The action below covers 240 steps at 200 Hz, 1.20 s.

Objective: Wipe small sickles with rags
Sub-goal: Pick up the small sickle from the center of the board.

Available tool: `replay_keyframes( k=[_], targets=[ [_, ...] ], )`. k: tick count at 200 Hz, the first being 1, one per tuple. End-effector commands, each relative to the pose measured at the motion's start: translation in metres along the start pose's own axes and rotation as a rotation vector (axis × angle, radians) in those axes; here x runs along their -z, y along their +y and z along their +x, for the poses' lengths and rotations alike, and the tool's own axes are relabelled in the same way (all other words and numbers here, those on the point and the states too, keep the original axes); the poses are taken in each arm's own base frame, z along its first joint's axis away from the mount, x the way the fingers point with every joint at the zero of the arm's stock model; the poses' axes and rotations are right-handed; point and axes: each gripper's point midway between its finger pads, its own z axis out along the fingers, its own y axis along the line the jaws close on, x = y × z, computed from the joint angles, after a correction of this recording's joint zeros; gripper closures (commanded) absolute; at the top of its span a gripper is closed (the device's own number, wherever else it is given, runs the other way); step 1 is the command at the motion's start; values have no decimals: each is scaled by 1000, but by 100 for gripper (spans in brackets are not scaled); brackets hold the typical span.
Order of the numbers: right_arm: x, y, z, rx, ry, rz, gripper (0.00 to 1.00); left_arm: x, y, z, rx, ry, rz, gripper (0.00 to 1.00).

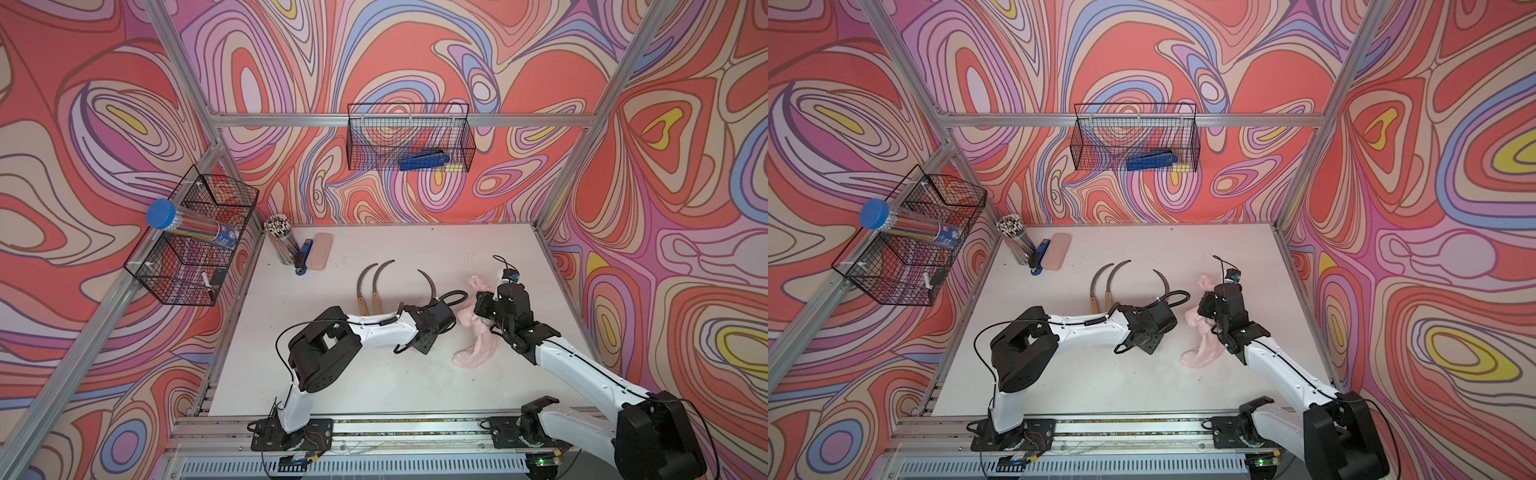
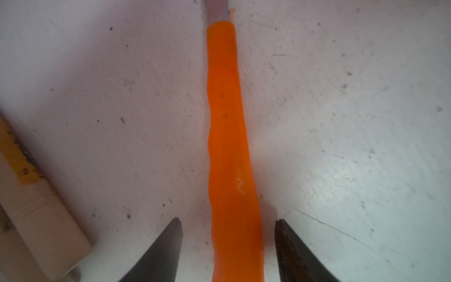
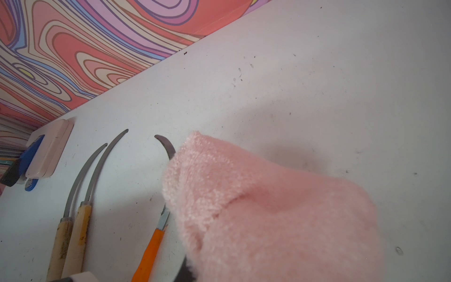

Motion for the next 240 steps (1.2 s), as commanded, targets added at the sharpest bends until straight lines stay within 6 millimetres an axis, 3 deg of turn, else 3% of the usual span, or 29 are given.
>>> replay_keyframes(
  k=[1, 120, 168, 201, 240],
  targets=[
    [0, 0, -2, 9, -13, -8, 100, -8, 13, 15, -39, 58, -70, 43],
    [-2, 2, 1, 9, -5, -22, 100, -15, 4, 27, -46, 90, -19, 68],
    [-2, 5, 1, 9, -5, -39, 100, -11, -3, 27, -30, 83, 40, 82],
    [6, 6, -3, 12, -20, -45, 100, 14, -16, 15, 34, 25, 220, 88],
    [26, 13, -12, 24, -58, -94, 100, 51, -10, -4, 161, -69, 437, 99]
  ],
)
